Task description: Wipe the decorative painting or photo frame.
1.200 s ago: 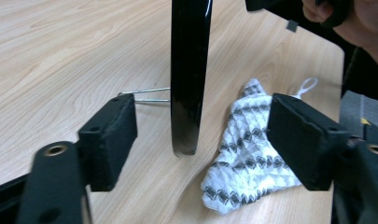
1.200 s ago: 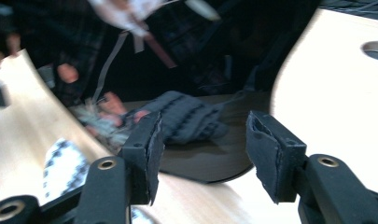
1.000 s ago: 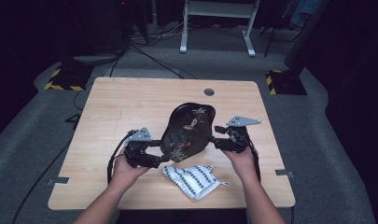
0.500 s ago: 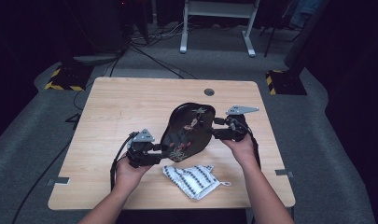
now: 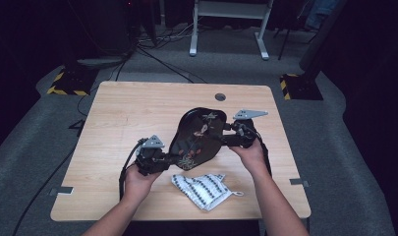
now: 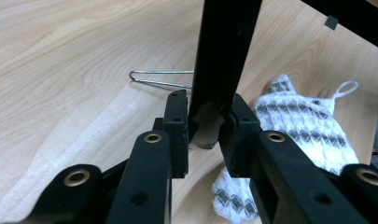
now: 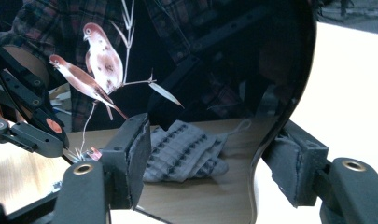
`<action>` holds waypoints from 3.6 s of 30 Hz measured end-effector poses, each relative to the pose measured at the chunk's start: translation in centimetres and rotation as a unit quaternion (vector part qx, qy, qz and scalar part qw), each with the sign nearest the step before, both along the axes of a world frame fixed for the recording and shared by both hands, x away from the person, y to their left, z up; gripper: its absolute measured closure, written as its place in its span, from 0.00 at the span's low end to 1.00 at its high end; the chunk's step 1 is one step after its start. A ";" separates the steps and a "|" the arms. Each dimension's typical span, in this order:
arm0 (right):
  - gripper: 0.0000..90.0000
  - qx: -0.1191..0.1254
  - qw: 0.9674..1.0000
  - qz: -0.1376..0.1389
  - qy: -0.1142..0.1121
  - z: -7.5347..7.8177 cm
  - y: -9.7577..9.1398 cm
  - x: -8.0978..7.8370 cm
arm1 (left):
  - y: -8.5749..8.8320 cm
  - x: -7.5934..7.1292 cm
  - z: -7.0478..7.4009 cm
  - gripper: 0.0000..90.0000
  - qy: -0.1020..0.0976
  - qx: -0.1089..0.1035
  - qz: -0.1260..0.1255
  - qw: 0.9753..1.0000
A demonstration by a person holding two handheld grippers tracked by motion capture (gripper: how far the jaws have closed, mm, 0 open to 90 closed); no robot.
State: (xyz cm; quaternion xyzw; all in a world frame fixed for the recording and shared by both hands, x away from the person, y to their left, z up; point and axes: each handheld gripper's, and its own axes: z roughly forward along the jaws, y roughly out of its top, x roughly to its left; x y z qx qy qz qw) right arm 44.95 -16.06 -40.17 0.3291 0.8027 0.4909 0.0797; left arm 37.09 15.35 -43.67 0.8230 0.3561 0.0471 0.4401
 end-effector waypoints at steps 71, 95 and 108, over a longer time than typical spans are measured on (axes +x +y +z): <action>0.39 -0.010 0.995 -0.098 -0.035 0.9 -0.9 -5.8 | 3.0 -0.1 2.7 0.35 -0.054 -0.035 0.021 0.998; 0.38 0.003 0.996 -0.093 -0.018 0.5 -1.8 -5.1 | -5.1 -3.3 -3.2 0.37 0.048 0.070 -0.076 0.993; 0.38 0.009 0.996 -0.092 -0.014 0.5 -1.9 -5.1 | -6.3 -3.7 -4.8 0.34 0.038 0.117 -0.082 0.989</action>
